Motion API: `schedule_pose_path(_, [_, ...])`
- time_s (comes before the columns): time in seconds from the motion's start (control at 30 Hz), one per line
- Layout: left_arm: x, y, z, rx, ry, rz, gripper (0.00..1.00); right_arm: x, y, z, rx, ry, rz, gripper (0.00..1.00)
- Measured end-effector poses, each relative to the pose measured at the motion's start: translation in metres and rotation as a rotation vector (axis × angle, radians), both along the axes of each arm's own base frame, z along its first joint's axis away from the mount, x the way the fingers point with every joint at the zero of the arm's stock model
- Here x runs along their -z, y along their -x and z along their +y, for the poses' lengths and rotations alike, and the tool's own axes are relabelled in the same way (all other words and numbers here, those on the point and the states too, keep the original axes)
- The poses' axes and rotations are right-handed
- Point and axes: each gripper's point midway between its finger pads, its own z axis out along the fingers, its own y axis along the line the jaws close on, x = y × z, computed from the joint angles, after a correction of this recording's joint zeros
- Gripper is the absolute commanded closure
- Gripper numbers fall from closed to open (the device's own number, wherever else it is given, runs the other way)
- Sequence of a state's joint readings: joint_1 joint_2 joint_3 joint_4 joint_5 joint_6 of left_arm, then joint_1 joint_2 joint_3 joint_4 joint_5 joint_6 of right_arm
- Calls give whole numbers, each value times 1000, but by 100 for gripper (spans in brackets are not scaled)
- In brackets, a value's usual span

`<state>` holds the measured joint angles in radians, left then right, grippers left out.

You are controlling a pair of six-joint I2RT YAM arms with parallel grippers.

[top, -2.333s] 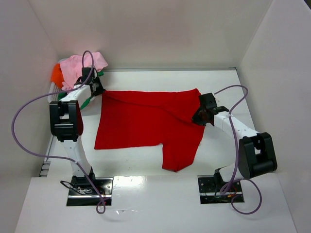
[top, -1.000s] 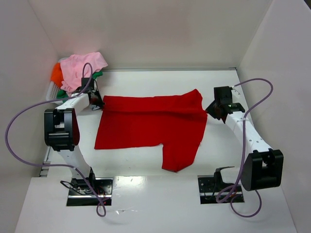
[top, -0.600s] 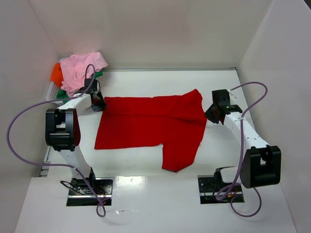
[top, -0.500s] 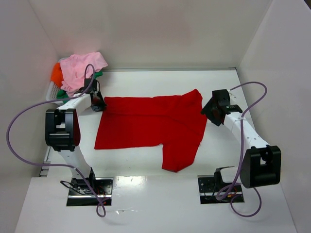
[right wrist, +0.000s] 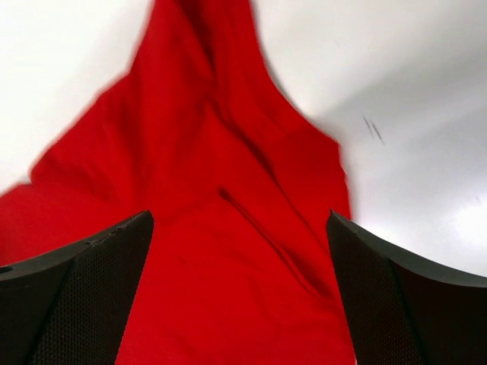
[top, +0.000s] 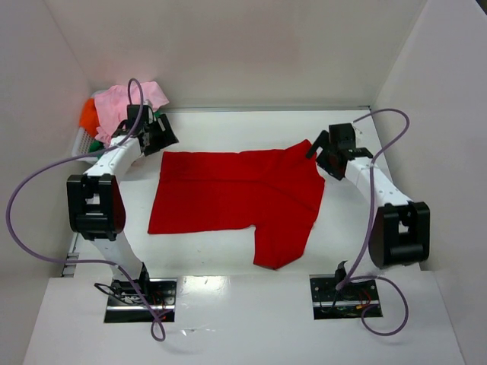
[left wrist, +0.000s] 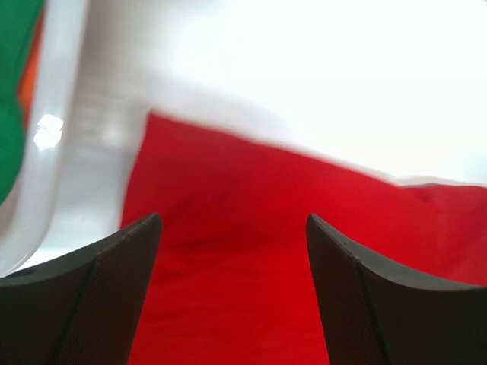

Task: Fold and stack the t-shirts
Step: Fold the flattened tshirt in 1/3 of the way

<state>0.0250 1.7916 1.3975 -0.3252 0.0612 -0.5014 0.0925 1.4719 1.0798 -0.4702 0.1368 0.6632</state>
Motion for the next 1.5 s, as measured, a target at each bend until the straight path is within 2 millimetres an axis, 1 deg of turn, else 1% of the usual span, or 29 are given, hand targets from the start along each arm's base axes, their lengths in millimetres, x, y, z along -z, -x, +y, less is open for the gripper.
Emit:
schedule_pose_path(0.1, [-14, -15, -10, 37, 26, -69, 16, 3, -30, 3, -26, 11, -31, 0])
schedule_pose_path(0.17, [-14, -24, -15, 58, 42, -100, 17, 8, -47, 5, -44, 22, -41, 2])
schedule_pose_path(0.23, [-6, -31, -21, 80, 60, -108, 19, 14, -63, 7, -64, 31, -40, 7])
schedule_pose_path(0.27, [1, -34, -23, 91, 68, -104, 20, 17, -72, 8, -75, 34, -43, 14])
schedule_pose_path(0.33, [16, -39, -27, 108, 84, -90, 21, 25, -88, 10, -94, 39, -49, 20])
schedule_pose_path(0.4, [30, -40, -32, 124, 95, -69, 27, 36, -97, 12, -108, 40, -42, 27])
schedule_pose_path(0.47, [40, -40, -34, 131, 101, -52, 28, 46, -101, 13, -116, 41, -28, 29])
schedule_pose_path(0.53, [47, -42, -35, 135, 104, -46, 29, 55, -103, 14, -122, 42, -15, 33])
schedule_pose_path(0.57, [49, -42, -35, 135, 105, -43, 31, 58, -106, 14, -124, 43, -13, 33])
schedule_pose_path(0.6, [51, -43, -35, 134, 105, -42, 31, 60, -110, 15, -125, 45, -13, 36])
schedule_pose_path(0.63, [53, -43, -35, 134, 105, -39, 33, 62, -114, 15, -129, 48, -12, 36])
schedule_pose_path(0.67, [54, -42, -35, 134, 105, -36, 36, 64, -118, 15, -131, 50, -12, 36])
schedule_pose_path(0.77, [57, -44, -35, 130, 102, -30, 42, 66, -134, 17, -138, 48, -27, 36])
schedule_pose_path(0.8, [58, -45, -34, 128, 99, -31, 42, 67, -138, 17, -141, 48, -32, 36])
schedule_pose_path(0.83, [59, -47, -34, 126, 97, -31, 44, 66, -143, 17, -143, 49, -37, 38])
schedule_pose_path(0.9, [61, -50, -33, 120, 95, -29, 45, 65, -152, 18, -148, 50, -47, 40])
schedule_pose_path(1.03, [73, -51, -30, 102, 83, -5, 45, 65, -172, 20, -158, 56, -68, 48])
schedule_pose_path(1.07, [75, -51, -30, 100, 82, 1, 45, 68, -175, 20, -160, 57, -67, 52])
schedule_pose_path(1.2, [85, -48, -27, 87, 72, 28, 46, 78, -176, 19, -162, 58, -41, 52])
schedule_pose_path(1.23, [86, -47, -26, 83, 69, 33, 48, 80, -177, 19, -162, 58, -36, 52])
schedule_pose_path(1.33, [87, -46, -25, 80, 67, 38, 48, 84, -178, 17, -160, 55, -25, 52])
schedule_pose_path(1.4, [88, -47, -24, 75, 61, 39, 49, 87, -177, 15, -159, 54, -17, 50])
schedule_pose_path(1.47, [90, -47, -23, 69, 57, 42, 56, 88, -176, 15, -158, 54, -10, 50])
schedule_pose_path(1.5, [90, -47, -22, 65, 56, 44, 67, 88, -176, 14, -157, 54, -9, 53])
